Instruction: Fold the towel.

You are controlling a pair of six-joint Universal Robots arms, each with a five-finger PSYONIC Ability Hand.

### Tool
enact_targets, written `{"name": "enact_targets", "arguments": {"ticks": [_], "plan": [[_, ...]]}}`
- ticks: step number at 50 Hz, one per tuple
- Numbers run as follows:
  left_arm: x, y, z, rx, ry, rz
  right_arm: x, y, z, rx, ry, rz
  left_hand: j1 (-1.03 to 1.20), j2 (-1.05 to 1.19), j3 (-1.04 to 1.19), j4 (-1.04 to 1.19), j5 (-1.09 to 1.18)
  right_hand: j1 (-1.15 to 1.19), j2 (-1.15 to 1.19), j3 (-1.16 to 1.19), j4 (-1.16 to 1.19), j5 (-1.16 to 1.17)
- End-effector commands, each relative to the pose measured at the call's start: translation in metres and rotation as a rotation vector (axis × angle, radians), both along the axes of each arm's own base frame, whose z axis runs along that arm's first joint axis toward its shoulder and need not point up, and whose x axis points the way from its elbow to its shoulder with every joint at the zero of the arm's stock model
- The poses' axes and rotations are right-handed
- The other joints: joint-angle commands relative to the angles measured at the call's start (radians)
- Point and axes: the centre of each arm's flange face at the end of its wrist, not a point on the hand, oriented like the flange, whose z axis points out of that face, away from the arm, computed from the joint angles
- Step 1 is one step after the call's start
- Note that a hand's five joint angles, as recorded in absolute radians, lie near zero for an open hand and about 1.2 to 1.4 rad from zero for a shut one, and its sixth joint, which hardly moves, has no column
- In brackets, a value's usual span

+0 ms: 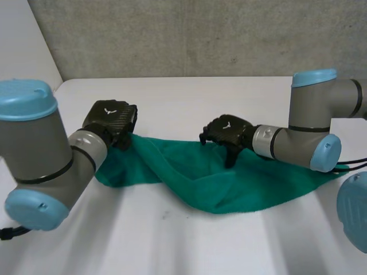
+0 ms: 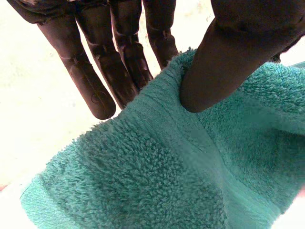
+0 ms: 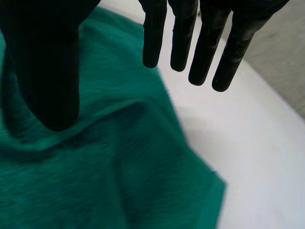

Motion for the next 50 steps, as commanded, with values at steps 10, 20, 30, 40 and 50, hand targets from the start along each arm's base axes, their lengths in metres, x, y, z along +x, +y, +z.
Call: {"name": "enact_targets", "arguments": {"ticks": [10, 20, 30, 40, 50], "plan": [[0.008, 0.015, 0.008, -0.009, 0.002, 0.002, 0.008, -0.015, -0.003, -0.11, 0.027, -0.019, 0.271, 0.199, 0.208, 0.202, 0.261, 0.977, 0.921, 0.928, 0.932, 0.929], [0.005, 0.0, 0.007, -0.038, 0.009, 0.006, -0.006, -0.044, 0.049, -0.26, -0.077, -0.233, 0.271, 0.199, 0.208, 0.202, 0.261, 0.977, 0.921, 0.928, 0.932, 0.929], [-0.012, -0.076, 0.079, -0.342, 0.18, 0.058, -0.022, -0.09, 0.153, -0.686, -0.324, -0.496, 0.271, 0.199, 0.208, 0.202, 0.261, 0.977, 0.921, 0.928, 0.932, 0.929], [-0.005, -0.074, 0.18, -0.799, 0.521, 0.126, -0.052, -0.044, 0.263, -0.759, -0.716, -0.558, 0.271, 0.199, 0.208, 0.202, 0.261, 0.977, 0.921, 0.928, 0.932, 0.929], [0.001, -0.068, 0.072, -0.502, 0.358, 0.134, -0.061, -0.013, 0.173, -0.523, -0.46, -0.514, 0.271, 0.199, 0.208, 0.202, 0.261, 0.977, 0.921, 0.928, 0.932, 0.929]]}}
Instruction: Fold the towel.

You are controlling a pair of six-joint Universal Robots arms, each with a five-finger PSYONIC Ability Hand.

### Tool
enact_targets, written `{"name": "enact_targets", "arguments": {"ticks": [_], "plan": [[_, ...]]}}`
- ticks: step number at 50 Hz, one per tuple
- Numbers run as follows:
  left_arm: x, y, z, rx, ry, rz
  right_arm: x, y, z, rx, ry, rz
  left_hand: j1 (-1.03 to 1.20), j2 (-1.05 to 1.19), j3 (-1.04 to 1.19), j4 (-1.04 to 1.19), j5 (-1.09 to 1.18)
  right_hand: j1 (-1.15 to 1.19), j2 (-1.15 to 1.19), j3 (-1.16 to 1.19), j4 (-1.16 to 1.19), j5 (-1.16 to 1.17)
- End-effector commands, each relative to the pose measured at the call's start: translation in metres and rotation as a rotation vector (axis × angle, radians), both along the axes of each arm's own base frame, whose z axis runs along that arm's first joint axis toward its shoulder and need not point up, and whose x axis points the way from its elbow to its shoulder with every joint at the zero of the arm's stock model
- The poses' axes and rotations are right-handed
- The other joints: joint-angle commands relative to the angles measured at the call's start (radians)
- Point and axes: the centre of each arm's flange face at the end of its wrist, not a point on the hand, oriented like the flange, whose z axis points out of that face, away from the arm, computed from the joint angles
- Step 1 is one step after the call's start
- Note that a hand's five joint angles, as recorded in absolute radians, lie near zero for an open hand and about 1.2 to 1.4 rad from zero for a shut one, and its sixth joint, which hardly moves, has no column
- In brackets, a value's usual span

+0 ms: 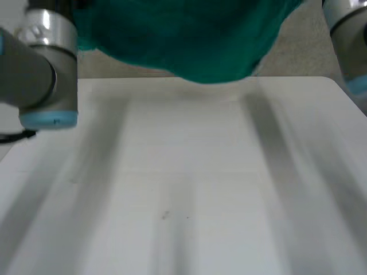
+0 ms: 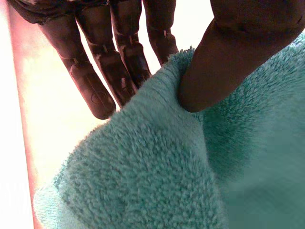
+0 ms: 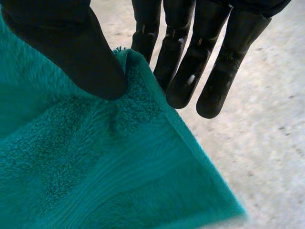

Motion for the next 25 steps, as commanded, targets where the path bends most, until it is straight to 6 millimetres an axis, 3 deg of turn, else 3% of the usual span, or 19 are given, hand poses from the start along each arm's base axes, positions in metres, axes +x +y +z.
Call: {"name": "enact_targets", "arguments": {"ticks": [1, 3, 4, 5, 6, 7, 8, 11, 14, 17, 20, 22, 25], "plan": [[0.013, 0.016, -0.131, 0.374, -0.177, 0.004, -0.005, 0.025, -0.105, 0.34, 0.212, 0.041, 0.271, 0.197, 0.205, 0.201, 0.261, 0.421, 0.221, 0.215, 0.207, 0.243], [0.016, 0.023, -0.152, 0.434, -0.204, 0.004, -0.005, 0.029, -0.117, 0.384, 0.236, 0.046, 0.271, 0.197, 0.205, 0.201, 0.261, 0.421, 0.221, 0.215, 0.207, 0.243], [0.018, 0.026, -0.162, 0.463, -0.217, 0.004, -0.006, 0.038, -0.152, 0.507, 0.298, 0.052, 0.271, 0.197, 0.205, 0.201, 0.261, 0.421, 0.221, 0.215, 0.207, 0.243], [0.021, 0.032, -0.182, 0.52, -0.244, 0.002, -0.007, 0.04, -0.168, 0.557, 0.323, 0.053, 0.271, 0.197, 0.205, 0.201, 0.261, 0.421, 0.221, 0.215, 0.207, 0.243], [0.021, 0.033, -0.182, 0.52, -0.244, 0.002, -0.007, 0.04, -0.168, 0.558, 0.323, 0.053, 0.271, 0.197, 0.205, 0.201, 0.261, 0.421, 0.221, 0.215, 0.207, 0.243], [0.022, 0.036, -0.191, 0.546, -0.259, 0.003, -0.009, 0.042, -0.209, 0.683, 0.387, 0.047, 0.271, 0.197, 0.205, 0.201, 0.261, 0.421, 0.221, 0.215, 0.207, 0.243], [0.027, 0.046, -0.21, 0.618, -0.297, 0.004, -0.009, 0.044, -0.223, 0.723, 0.41, 0.05, 0.271, 0.197, 0.205, 0.201, 0.261, 0.421, 0.221, 0.215, 0.207, 0.243], [0.03, 0.054, -0.219, 0.669, -0.32, 0.002, -0.013, 0.047, -0.253, 0.816, 0.443, 0.058, 0.271, 0.197, 0.205, 0.201, 0.261, 0.421, 0.221, 0.215, 0.207, 0.243], [0.035, 0.076, -0.234, 0.801, -0.385, -0.009, -0.015, 0.05, -0.257, 0.836, 0.446, 0.057, 0.265, 0.191, 0.2, 0.195, 0.256, 0.421, 0.221, 0.215, 0.207, 0.243], [0.04, 0.09, -0.236, 0.904, -0.442, -0.017, -0.017, 0.058, -0.257, 0.849, 0.45, 0.063, -0.244, -0.318, -0.31, -0.314, -0.254, 0.421, 0.221, 0.215, 0.207, 0.243], [0.044, 0.1, -0.224, 0.968, -0.483, -0.02, -0.019, 0.063, -0.253, 0.845, 0.447, 0.064, -0.544, -0.618, -0.61, -0.614, -0.553, 0.421, 0.221, 0.215, 0.207, 0.243], [0.045, 0.102, -0.221, 0.979, -0.493, -0.027, -0.021, 0.07, -0.252, 0.853, 0.448, 0.066, -0.566, -0.639, -0.631, -0.636, -0.575, 0.421, 0.221, 0.215, 0.207, 0.243], [0.043, 0.102, -0.2, 0.97, -0.496, -0.058, -0.022, 0.076, -0.253, 0.86, 0.449, 0.074, -0.58, -0.654, -0.646, -0.65, -0.59, 0.421, 0.221, 0.215, 0.207, 0.243]]}}
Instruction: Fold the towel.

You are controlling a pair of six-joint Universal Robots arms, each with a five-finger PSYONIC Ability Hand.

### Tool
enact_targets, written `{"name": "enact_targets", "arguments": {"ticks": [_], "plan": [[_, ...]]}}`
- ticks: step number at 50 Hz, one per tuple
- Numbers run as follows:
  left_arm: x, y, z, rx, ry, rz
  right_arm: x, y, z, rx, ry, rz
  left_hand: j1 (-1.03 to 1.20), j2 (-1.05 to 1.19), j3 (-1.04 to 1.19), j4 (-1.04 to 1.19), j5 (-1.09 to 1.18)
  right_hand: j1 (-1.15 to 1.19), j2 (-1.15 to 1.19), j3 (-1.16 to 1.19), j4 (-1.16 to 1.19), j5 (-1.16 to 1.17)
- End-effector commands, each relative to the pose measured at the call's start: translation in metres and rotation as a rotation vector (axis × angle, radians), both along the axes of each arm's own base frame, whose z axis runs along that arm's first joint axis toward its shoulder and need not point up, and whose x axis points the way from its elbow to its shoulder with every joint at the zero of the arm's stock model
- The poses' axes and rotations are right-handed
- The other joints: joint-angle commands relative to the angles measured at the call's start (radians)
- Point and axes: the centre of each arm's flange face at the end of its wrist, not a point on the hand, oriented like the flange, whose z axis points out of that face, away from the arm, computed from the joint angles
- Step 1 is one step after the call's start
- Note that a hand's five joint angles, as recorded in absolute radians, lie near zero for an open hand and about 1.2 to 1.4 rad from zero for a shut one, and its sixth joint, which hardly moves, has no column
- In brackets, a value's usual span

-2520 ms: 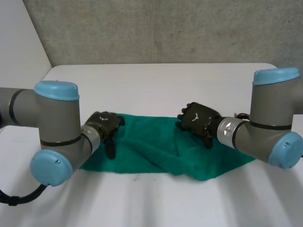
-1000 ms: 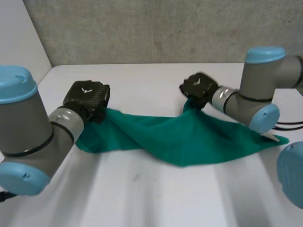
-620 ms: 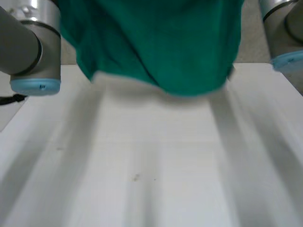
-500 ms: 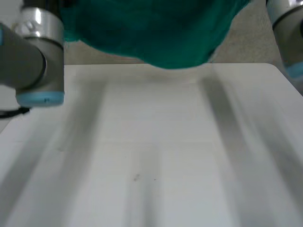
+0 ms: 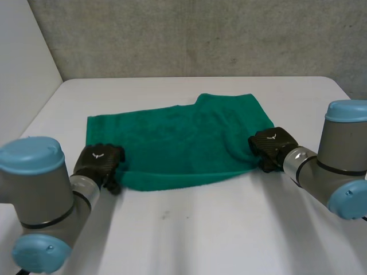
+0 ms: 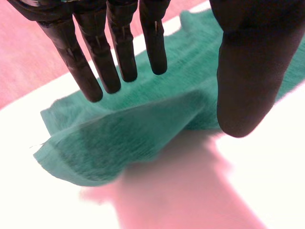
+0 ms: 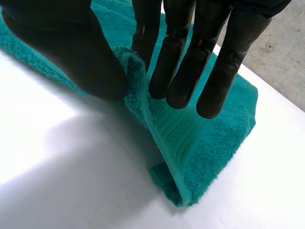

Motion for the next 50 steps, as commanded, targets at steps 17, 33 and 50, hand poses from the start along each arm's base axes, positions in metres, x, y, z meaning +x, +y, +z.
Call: {"name": "enact_targets", "arguments": {"ticks": [17, 33, 50], "plan": [[-0.002, -0.044, 0.058, 0.013, 0.029, -0.023, -0.009, 0.036, -0.002, 0.021, -0.015, 0.044, -0.022, -0.054, -0.059, -0.062, -0.061, 0.421, 0.221, 0.215, 0.207, 0.235], [0.023, 0.016, 0.04, 0.207, -0.061, 0.016, -0.011, 0.033, -0.003, 0.02, -0.014, 0.031, -0.034, -0.066, -0.071, -0.074, -0.073, 0.421, 0.221, 0.215, 0.207, 0.235], [0.042, 0.022, 0.006, 0.18, -0.058, 0.065, -0.01, 0.034, -0.005, 0.02, -0.015, 0.035, 0.072, 0.04, 0.035, 0.032, 0.033, 0.421, 0.221, 0.215, 0.207, 0.235]]}}
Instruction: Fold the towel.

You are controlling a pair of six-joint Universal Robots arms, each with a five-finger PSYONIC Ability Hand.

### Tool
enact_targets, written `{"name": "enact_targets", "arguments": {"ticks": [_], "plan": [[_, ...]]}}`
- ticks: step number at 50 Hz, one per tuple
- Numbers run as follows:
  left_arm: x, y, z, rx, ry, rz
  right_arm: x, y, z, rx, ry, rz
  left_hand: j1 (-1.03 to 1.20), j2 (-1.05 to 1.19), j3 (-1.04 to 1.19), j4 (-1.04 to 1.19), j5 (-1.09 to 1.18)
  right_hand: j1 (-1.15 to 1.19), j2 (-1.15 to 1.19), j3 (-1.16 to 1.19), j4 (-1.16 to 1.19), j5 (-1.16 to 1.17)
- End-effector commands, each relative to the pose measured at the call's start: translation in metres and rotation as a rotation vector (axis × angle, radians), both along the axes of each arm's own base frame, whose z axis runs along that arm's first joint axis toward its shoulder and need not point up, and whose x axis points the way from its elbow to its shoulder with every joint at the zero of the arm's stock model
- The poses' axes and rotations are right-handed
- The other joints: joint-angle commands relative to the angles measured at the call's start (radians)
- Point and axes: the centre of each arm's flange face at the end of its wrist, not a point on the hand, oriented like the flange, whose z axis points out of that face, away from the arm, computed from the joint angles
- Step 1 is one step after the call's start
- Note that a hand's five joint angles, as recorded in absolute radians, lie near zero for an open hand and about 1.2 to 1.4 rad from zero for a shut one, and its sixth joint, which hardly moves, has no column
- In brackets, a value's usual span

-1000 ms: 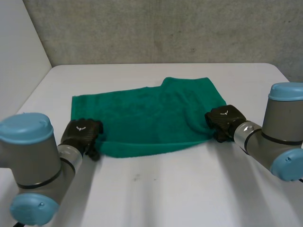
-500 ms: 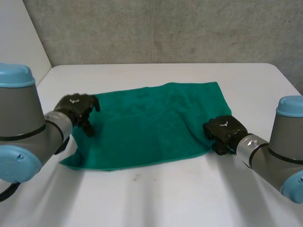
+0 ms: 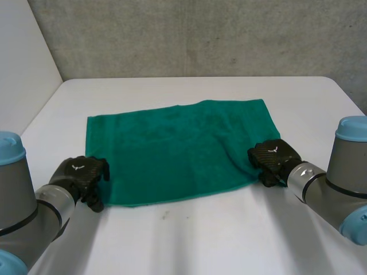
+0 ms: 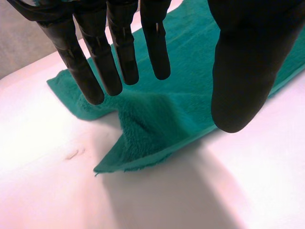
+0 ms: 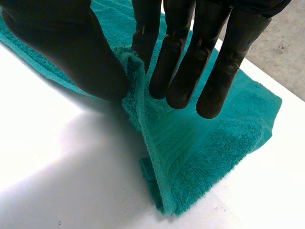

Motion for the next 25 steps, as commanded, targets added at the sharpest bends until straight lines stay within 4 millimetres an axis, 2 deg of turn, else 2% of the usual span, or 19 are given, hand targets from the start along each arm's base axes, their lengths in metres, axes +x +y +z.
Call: {"name": "enact_targets", "arguments": {"ticks": [1, 9, 19, 20, 21, 22, 25], "plan": [[0.007, -0.01, -0.022, 0.046, -0.015, 0.034, 0.0, 0.002, -0.001, 0.005, 0.001, 0.002, 0.071, 0.075, 0.076, 0.072, 0.082, 0.421, 0.221, 0.215, 0.207, 0.234], [0.008, -0.025, -0.04, 0.035, -0.028, 0.048, 0.0, 0.001, -0.002, 0.005, 0.001, 0.001, 0.074, 0.078, 0.079, 0.075, 0.085, 0.421, 0.221, 0.215, 0.207, 0.234], [0.004, -0.041, -0.044, -0.011, -0.03, 0.041, 0.0, 0.001, -0.002, 0.0, -0.001, 0.002, 0.1, 0.104, 0.106, 0.101, 0.111, 0.421, 0.221, 0.215, 0.207, 0.234], [0.008, -0.058, -0.012, -0.201, -0.043, 0.06, -0.011, -0.008, 0.014, 0.081, -0.066, -0.084, 0.804, 0.809, 0.81, 0.806, 0.816, -0.039, -0.239, -0.245, -0.253, -0.226], [0.008, -0.058, -0.011, -0.201, -0.043, 0.06, -0.015, -0.01, 0.017, 0.098, -0.079, -0.103, 0.804, 0.809, 0.81, 0.806, 0.816, -0.147, -0.346, -0.353, -0.36, -0.334], [0.008, -0.058, -0.011, -0.203, -0.042, 0.06, -0.025, -0.015, 0.025, 0.131, -0.121, -0.154, 0.804, 0.809, 0.81, 0.806, 0.816, -0.392, -0.592, -0.598, -0.605, -0.579], [0.008, -0.057, -0.01, -0.204, -0.042, 0.06, -0.034, -0.019, 0.031, 0.152, -0.162, -0.19, 0.804, 0.809, 0.81, 0.806, 0.816, -0.441, -0.641, -0.647, -0.655, -0.628]]}}
